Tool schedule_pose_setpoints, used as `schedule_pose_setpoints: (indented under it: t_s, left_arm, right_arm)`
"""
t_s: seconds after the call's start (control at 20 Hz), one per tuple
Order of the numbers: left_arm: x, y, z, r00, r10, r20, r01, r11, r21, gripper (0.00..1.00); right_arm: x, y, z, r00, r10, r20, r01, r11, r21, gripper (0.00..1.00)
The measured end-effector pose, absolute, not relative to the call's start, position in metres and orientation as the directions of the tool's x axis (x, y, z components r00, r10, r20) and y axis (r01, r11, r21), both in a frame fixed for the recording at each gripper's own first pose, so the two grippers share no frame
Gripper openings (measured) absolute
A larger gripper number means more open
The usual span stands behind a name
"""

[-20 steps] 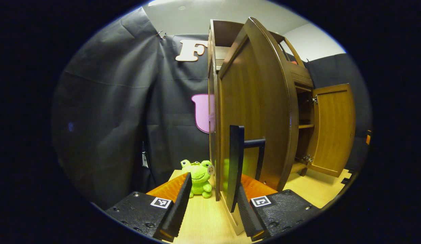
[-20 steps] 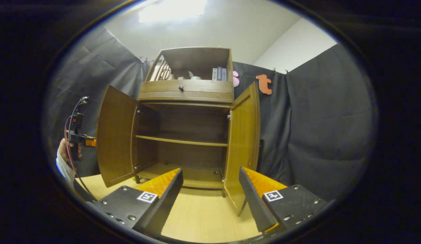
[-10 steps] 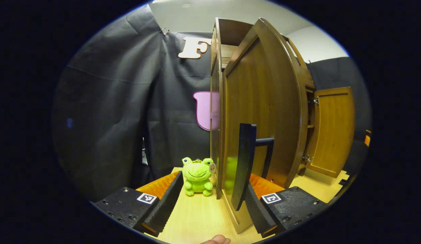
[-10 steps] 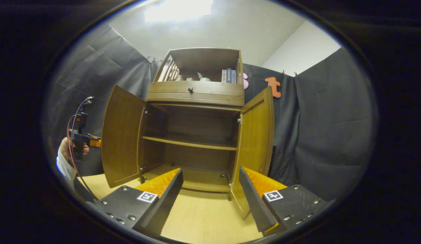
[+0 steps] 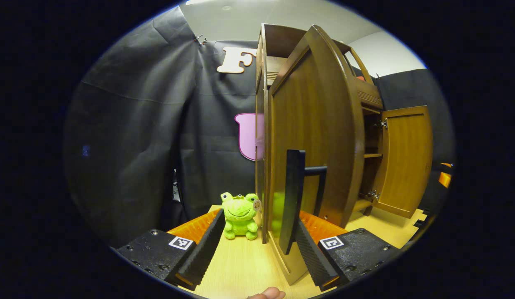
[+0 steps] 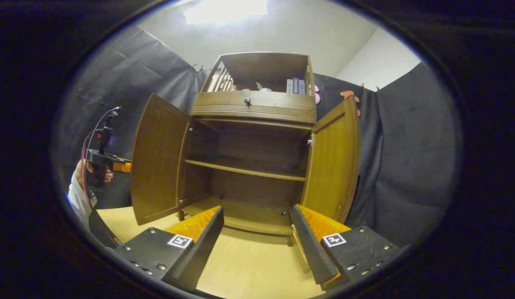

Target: Open the right door of the double-door shoe cabinet with the right hand, and open the left door with the left hand.

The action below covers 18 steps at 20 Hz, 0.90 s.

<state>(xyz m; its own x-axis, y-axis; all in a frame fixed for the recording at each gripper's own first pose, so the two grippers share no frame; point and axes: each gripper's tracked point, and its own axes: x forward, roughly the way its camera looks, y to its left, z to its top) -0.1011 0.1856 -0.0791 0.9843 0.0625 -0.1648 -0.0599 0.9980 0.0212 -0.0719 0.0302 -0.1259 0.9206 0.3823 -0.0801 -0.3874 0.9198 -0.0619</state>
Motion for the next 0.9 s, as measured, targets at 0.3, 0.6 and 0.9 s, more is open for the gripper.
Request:
schedule_pose_setpoints:
  t_s: [0.3, 0.6, 0.9]
  left_arm:
    - [-0.141, 0.209, -0.061, 0.962, 0.251, -0.112, -0.237, 0.963, 0.125, 0.92]
    - [-0.172, 0.190, -0.037, 0.954, 0.290, -0.072, -0.282, 0.953, 0.110, 0.94]
    - [-0.170, 0.145, -0.003, 0.961, 0.278, -0.017, -0.276, 0.958, 0.081, 0.93]
  right_arm:
    - [-0.060, 0.047, -0.135, 0.899, 0.429, -0.089, -0.431, 0.903, 0.000, 0.98]
    - [-0.048, 0.060, -0.124, 0.898, 0.433, -0.077, -0.430, 0.901, 0.053, 0.98]
    - [-0.046, 0.085, -0.086, 0.864, 0.500, -0.060, -0.497, 0.866, 0.052, 0.98]
